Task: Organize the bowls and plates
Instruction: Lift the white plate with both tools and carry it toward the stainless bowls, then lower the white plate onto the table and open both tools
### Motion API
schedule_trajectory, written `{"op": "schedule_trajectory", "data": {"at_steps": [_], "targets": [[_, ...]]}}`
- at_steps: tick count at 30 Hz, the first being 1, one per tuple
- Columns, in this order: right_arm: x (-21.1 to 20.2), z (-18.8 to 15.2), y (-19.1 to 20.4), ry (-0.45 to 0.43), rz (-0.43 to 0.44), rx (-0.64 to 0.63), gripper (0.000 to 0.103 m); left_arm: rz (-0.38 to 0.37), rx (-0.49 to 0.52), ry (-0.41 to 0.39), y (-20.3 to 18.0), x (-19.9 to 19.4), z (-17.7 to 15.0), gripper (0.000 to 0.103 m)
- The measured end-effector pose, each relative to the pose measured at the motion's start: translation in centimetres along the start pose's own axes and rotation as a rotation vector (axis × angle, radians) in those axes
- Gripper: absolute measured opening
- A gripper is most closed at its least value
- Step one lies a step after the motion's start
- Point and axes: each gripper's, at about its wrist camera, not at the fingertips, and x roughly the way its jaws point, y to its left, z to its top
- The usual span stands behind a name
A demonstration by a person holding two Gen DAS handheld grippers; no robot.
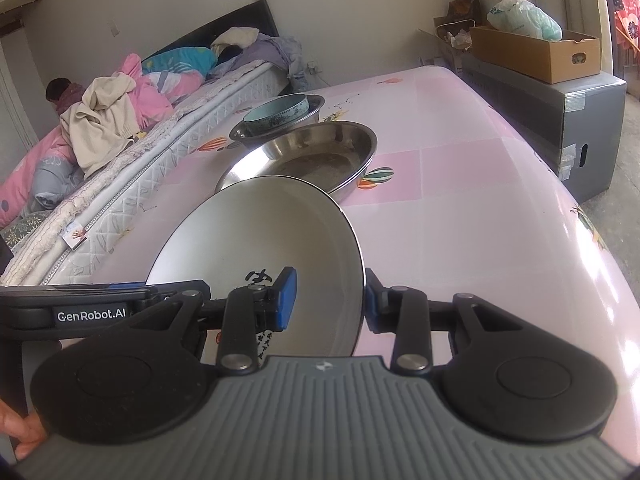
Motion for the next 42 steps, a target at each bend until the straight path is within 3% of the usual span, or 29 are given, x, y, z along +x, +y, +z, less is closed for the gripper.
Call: {"op": "schedule_trajectory", "data": {"at_steps": [20,34,42], "targets": [[-0.2,0.8,0.5,-0.009,0.008,0.001,0.034,0.008,-0.017,-0.029,0.5,-0.5,1.1,0.063],[1.8,4.4,1.5,-0.029,0.025,0.001,0.034,0.015,-0.023,-0.082,1.5,0.1,4.3,0.063],[4.5,7.2,1.4,-0.03,0.017,0.014,0.034,0.018,-0.022,-0.064,2.0,2.5,6.6,0.063]]}}
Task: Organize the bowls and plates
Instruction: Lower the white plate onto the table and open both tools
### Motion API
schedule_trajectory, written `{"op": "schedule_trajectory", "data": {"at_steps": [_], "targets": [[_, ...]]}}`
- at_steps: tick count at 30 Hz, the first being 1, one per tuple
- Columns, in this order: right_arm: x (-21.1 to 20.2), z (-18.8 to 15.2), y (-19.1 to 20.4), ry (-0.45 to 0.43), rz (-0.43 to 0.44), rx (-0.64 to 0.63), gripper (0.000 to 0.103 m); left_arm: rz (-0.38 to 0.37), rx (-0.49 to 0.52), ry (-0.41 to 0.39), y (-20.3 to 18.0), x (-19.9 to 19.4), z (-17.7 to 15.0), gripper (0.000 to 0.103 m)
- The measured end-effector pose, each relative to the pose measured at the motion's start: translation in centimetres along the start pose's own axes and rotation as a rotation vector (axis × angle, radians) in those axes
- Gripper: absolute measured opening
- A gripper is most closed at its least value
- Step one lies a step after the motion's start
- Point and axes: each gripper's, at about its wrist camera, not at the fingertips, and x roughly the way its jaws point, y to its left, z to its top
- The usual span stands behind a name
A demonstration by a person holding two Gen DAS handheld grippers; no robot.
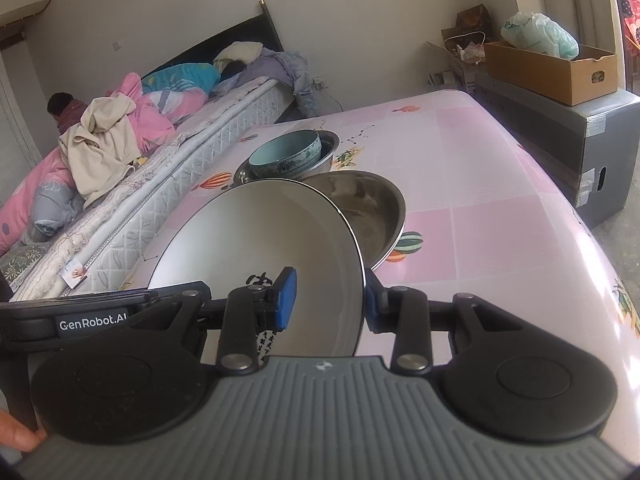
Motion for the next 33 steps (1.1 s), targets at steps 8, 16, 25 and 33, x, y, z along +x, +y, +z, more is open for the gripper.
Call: {"op": "schedule_trajectory", "data": {"at_steps": [8,16,25,33], "targets": [[4.2,2.1,-1.5,0.051,-0.002,0.048,0.034,0.0,-0.008,0.031,0.4,3.4,2.3,0.063],[8.3,3.6,-2.4,0.101,-0.009,0.084,0.034,0.013,-0.002,0.045,0.6,5.9,4.1,0.063],[10.9,4.6,-2.9,0.133,-0.022,0.114,0.034,0.001,-0.017,0.078,1.2,8.0,5.3,0.063],[12.4,5.4,-3.3,0.126,-0.036,0.132,0.035,-0.02,-0.034,0.065,1.8,8.3,6.0,0.066]]}}
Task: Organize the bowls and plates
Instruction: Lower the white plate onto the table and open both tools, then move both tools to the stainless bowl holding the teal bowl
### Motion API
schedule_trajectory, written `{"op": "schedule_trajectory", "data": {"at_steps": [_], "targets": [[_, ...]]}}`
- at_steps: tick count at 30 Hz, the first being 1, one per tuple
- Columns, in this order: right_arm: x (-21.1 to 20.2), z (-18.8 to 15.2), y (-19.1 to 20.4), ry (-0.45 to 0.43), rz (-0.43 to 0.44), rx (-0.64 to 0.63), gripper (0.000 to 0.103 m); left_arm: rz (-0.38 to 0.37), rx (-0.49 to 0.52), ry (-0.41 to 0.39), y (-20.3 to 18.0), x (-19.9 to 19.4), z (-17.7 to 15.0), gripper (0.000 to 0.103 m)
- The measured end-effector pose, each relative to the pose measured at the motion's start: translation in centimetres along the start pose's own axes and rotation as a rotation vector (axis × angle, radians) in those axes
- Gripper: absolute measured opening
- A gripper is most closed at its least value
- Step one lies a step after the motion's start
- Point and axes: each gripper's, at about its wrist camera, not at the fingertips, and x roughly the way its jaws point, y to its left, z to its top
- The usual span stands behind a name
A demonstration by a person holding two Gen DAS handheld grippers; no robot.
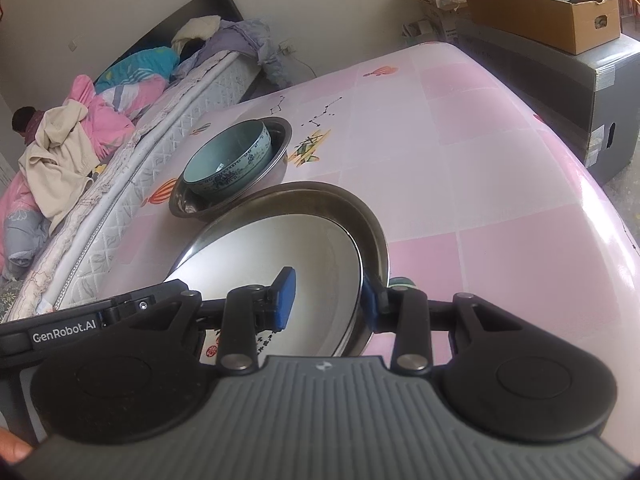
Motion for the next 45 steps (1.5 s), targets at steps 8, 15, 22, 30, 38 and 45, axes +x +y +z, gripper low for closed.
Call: {"op": "schedule_trajectory", "data": {"at_steps": [8,15,22,30,38,45], "targets": [[-0.4,0.5,-0.1,-0.038,-0.012,-0.006,0.04,-0.003,-0.009,-0.03,0.2,-0.7,0.0,0.066],[-1.3,0.4,-0.2,-0.058,-0.01,-0.009,0.045,0.002,-0.012,-0.042,0.0,-1.4,-0.2,0.066],[-2.6,-0.1,-0.4,-0.076,-0.001,-0.005,0.048,0.016,-0.018,-0.036,0.0,-2.2,-1.0,0.068],[-4.4,-1.3,-1.1,-0.073,0.003,0.024,0.06,0.026,-0.028,-0.033,-0.4,-3.6,-1.7,0.076],[-6.5,-2.3,-1.3,-0.081,0.001,0.043,0.071,0.041,-0.03,-0.016,-0.6,-4.5,-2.4,0.084],[-7.2,-2.8,-1.2,-0.072,0.007,0.047,0.073,0.055,-0.034,-0.004,-0.6,-5.2,-2.9,0.084]]}}
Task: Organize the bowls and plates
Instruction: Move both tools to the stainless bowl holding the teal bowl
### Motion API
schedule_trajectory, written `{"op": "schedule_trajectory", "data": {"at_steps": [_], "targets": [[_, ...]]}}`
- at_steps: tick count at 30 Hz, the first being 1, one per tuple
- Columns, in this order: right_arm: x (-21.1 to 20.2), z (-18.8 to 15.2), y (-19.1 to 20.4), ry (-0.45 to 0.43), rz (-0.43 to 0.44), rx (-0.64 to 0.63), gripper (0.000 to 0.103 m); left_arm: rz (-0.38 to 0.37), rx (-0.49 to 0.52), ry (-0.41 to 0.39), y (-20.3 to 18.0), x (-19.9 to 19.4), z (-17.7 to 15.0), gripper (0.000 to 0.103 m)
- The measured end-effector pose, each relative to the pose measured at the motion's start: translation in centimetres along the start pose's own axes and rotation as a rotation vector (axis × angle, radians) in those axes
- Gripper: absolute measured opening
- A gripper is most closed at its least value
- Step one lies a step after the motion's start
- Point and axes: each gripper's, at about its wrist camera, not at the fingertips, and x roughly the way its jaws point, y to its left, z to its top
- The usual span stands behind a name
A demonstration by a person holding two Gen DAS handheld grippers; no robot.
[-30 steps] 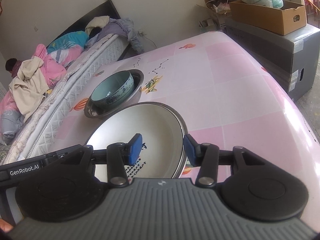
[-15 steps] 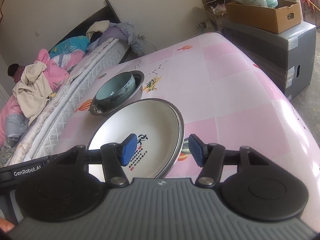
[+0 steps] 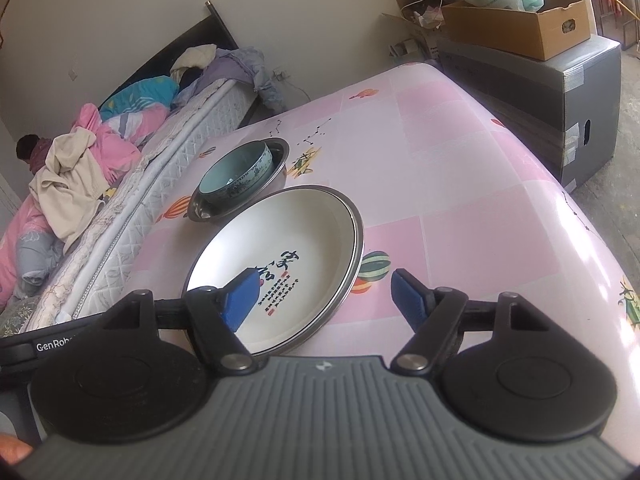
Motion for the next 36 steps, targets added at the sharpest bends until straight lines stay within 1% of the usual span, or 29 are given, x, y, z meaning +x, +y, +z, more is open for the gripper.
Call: {"op": "schedule_trajectory", "data": {"at_steps": [22,33,36], "targets": [[-1.8,-0.3,1.5,0.006,0.025,-0.037,0.075,0.036,-0.014,0.013,0.5,-1.4,-0.3,0.087],[-2.1,0.4,3.1,0.003,0.043,-0.087,0.075,0.11,-0.035,0.002,2.4,-2.0,1.1,0.087],[-1.9,0.8,3.4,0.004,0.05,-0.093,0.076,0.118,-0.042,-0.001,2.8,-1.9,1.5,0.087]]}}
